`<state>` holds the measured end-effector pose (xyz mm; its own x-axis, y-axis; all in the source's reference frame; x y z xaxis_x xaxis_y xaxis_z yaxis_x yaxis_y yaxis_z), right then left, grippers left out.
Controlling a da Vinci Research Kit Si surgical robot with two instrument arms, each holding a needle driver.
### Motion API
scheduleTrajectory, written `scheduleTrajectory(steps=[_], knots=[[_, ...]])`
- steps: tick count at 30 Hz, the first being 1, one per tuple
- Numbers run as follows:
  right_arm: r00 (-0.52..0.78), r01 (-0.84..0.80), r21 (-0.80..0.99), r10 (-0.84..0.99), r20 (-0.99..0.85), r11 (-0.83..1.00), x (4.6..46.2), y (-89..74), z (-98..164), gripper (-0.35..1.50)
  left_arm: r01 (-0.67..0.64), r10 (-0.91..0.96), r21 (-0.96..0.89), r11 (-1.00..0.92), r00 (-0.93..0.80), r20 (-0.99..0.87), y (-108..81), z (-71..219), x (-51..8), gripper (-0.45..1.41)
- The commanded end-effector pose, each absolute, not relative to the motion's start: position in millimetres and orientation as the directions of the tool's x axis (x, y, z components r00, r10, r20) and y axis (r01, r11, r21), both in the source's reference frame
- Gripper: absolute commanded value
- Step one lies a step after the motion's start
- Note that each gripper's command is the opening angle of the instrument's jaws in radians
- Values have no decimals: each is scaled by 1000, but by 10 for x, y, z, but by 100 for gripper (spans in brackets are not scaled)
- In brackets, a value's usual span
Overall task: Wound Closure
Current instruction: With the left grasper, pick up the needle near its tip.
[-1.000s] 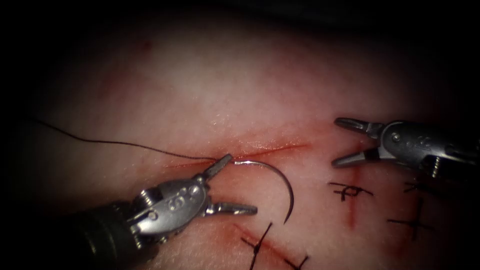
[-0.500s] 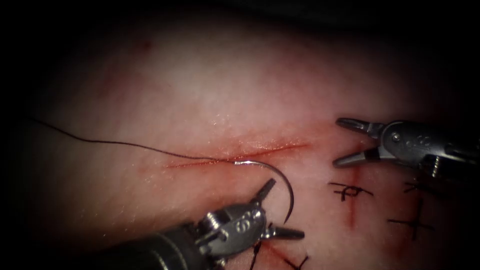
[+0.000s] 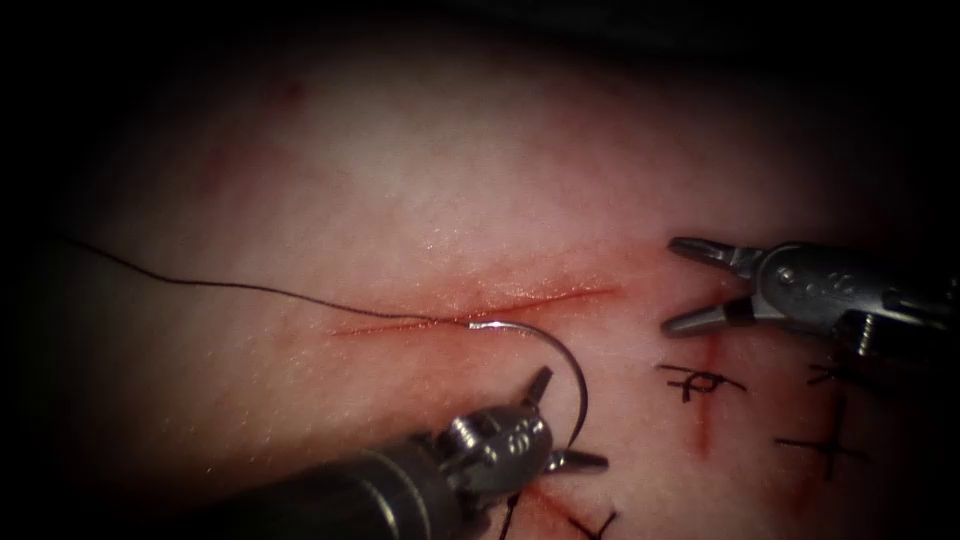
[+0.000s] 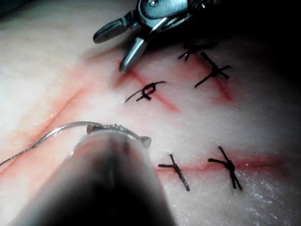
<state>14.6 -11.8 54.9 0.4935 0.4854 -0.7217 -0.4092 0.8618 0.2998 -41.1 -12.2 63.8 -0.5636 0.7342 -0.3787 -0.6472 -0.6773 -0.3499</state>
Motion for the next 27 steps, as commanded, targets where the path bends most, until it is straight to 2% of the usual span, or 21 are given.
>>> scheduleTrajectory(steps=[1,5,7,8,9,11,12,13,27], knots=[[494,-406,300,484,-722,863,155,-117,554,103,-645,732,-349,-680,-564,-383,-119,643,-417,59],[494,-407,300,484,-722,863,156,-117,555,103,-649,738,-353,-674,-568,-364,-120,650,-416,54],[495,-408,299,484,-722,863,156,-118,554,103,-649,739,-355,-673,-571,-357,-119,655,-412,37],[495,-408,299,484,-722,863,156,-118,554,103,-649,739,-355,-673,-571,-357,-119,655,-412,37],[494,-408,299,484,-722,863,157,-118,554,103,-654,745,-358,-666,-566,-353,-118,660,-410,19],[494,-409,299,485,-722,862,157,-118,554,103,-652,742,-354,-670,-575,-346,-119,663,-409,-5],[494,-409,299,485,-722,862,157,-118,554,103,-652,742,-354,-670,-575,-346,-119,663,-409,-5],[494,-409,299,485,-721,862,158,-118,553,103,-642,737,-363,-675,-585,-337,-121,666,-409,-43],[495,-427,300,499,-711,853,162,-121,546,103,-627,747,-410,-663,-593,-300,-114,669,-397,-45]])
